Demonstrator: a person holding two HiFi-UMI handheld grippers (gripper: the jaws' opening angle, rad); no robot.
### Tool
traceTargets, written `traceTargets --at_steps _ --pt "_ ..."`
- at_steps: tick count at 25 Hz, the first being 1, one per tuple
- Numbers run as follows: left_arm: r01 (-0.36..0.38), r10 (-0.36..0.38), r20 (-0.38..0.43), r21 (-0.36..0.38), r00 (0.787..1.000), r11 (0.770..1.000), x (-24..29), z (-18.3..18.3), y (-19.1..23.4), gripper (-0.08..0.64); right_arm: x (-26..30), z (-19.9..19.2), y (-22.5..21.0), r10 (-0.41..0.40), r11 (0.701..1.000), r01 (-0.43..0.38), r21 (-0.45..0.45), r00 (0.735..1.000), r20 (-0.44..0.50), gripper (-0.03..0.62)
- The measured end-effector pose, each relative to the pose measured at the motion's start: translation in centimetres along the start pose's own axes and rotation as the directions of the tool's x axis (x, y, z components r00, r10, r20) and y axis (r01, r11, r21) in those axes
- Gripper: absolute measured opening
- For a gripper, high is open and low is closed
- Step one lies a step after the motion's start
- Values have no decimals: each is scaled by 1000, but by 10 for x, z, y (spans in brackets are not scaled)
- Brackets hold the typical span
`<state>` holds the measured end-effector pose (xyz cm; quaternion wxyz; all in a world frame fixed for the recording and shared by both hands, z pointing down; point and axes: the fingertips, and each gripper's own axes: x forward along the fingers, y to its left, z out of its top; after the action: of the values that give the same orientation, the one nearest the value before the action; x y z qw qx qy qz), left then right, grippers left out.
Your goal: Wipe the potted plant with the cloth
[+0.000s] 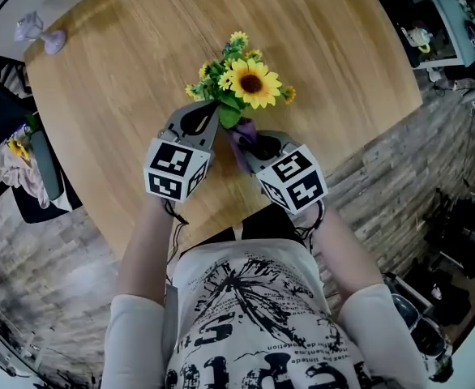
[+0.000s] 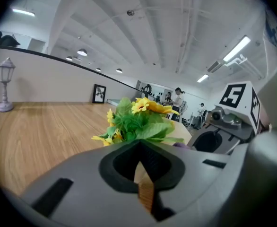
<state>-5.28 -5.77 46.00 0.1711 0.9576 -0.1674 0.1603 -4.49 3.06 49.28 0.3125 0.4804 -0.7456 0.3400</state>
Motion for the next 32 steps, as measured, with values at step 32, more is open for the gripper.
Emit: traceTargets --at_steps 32 --pt "-414 418 -30 -226 908 882 -1 0 7 3 15 179 -207 42 931 -45 -362 999 -15 78"
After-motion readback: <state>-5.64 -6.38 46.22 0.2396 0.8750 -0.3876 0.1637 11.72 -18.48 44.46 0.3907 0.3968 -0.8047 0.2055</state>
